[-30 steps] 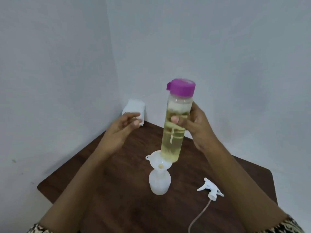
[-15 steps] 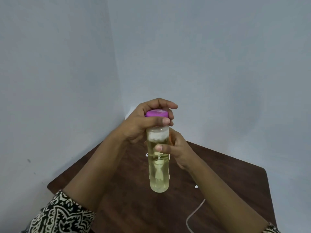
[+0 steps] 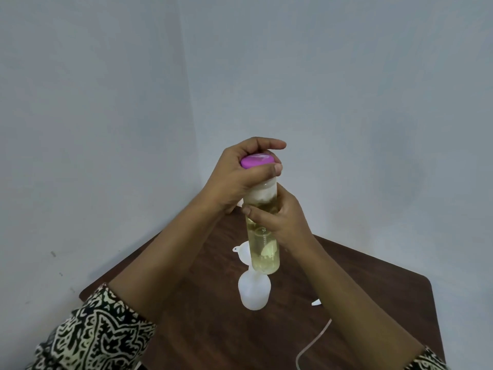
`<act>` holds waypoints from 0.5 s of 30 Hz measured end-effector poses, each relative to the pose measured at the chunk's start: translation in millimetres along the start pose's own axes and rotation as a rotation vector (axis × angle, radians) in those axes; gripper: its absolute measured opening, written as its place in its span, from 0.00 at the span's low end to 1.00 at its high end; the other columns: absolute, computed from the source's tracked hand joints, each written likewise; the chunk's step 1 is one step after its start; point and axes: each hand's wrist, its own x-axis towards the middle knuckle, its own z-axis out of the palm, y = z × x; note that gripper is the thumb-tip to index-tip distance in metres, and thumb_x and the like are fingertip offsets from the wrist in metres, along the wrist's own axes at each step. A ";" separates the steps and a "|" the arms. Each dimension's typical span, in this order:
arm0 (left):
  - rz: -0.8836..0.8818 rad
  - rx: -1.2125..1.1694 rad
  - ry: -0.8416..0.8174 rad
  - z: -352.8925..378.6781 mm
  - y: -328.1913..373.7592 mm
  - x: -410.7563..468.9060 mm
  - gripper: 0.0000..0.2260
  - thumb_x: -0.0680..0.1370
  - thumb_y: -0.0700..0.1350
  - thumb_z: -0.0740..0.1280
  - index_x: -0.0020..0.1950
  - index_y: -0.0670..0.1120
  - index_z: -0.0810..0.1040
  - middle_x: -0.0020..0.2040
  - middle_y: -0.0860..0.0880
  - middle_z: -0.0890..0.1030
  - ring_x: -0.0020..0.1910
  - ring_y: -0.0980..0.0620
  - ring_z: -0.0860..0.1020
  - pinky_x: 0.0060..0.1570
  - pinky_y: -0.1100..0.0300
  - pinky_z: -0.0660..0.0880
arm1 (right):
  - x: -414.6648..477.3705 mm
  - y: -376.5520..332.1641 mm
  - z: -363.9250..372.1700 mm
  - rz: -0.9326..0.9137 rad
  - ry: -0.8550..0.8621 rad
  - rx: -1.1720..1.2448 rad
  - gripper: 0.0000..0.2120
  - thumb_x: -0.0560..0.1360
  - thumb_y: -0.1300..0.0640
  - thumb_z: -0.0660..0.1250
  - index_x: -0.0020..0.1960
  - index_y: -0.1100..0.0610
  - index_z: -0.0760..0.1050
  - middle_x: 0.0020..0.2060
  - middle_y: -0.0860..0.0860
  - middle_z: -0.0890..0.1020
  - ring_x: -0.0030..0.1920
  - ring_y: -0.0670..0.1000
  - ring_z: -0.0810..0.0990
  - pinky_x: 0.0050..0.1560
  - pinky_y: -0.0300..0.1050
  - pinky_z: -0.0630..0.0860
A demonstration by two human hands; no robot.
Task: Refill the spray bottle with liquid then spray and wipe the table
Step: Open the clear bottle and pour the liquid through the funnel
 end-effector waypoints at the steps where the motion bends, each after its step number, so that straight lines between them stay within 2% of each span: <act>1: 0.002 0.043 0.033 2.0 0.1 1.1 0.12 0.71 0.38 0.71 0.54 0.46 0.81 0.39 0.50 0.81 0.42 0.51 0.79 0.46 0.59 0.76 | 1.5 0.8 2.9 -0.007 0.039 -0.023 0.13 0.65 0.55 0.75 0.48 0.50 0.76 0.37 0.45 0.84 0.40 0.44 0.83 0.39 0.36 0.77; 4: 0.027 0.226 0.196 9.5 -3.6 4.2 0.09 0.72 0.38 0.72 0.51 0.46 0.82 0.43 0.54 0.82 0.42 0.54 0.80 0.46 0.61 0.77 | 9.4 6.1 10.2 -0.025 0.191 -0.178 0.19 0.65 0.58 0.74 0.53 0.48 0.73 0.38 0.45 0.84 0.40 0.42 0.83 0.41 0.41 0.80; 7: -0.009 0.310 0.334 16.0 -6.0 5.1 0.13 0.72 0.44 0.74 0.56 0.50 0.80 0.49 0.54 0.81 0.49 0.54 0.80 0.51 0.58 0.79 | 17.9 12.3 13.5 -0.019 0.240 -0.298 0.22 0.65 0.52 0.74 0.55 0.48 0.70 0.39 0.43 0.83 0.41 0.41 0.82 0.43 0.43 0.80; 9: -0.103 0.307 0.317 17.6 -2.6 3.7 0.22 0.72 0.53 0.73 0.64 0.53 0.73 0.54 0.53 0.78 0.53 0.55 0.78 0.55 0.59 0.78 | 21.0 16.5 13.0 0.010 0.252 -0.302 0.21 0.64 0.50 0.74 0.53 0.51 0.71 0.39 0.44 0.83 0.40 0.42 0.82 0.44 0.47 0.80; 12: -0.195 0.171 0.255 10.9 4.5 -2.4 0.28 0.72 0.62 0.69 0.69 0.53 0.69 0.58 0.54 0.79 0.54 0.62 0.78 0.53 0.72 0.74 | 22.5 20.4 9.2 0.015 0.276 -0.260 0.22 0.62 0.43 0.72 0.49 0.53 0.71 0.37 0.47 0.82 0.38 0.47 0.82 0.42 0.52 0.79; 13: -0.204 0.113 0.258 6.9 6.7 -4.5 0.29 0.71 0.63 0.69 0.68 0.53 0.70 0.56 0.55 0.80 0.54 0.63 0.79 0.56 0.71 0.73 | 23.5 21.2 7.0 0.009 0.284 -0.270 0.22 0.62 0.42 0.72 0.49 0.53 0.71 0.36 0.47 0.82 0.38 0.48 0.82 0.42 0.51 0.79; 15: -0.204 0.085 0.289 -1.1 10.8 -7.1 0.29 0.66 0.65 0.69 0.63 0.54 0.74 0.54 0.54 0.83 0.56 0.57 0.80 0.64 0.55 0.72 | 25.8 21.6 2.3 0.004 0.289 -0.297 0.22 0.63 0.42 0.72 0.49 0.53 0.71 0.36 0.46 0.81 0.38 0.46 0.81 0.41 0.47 0.79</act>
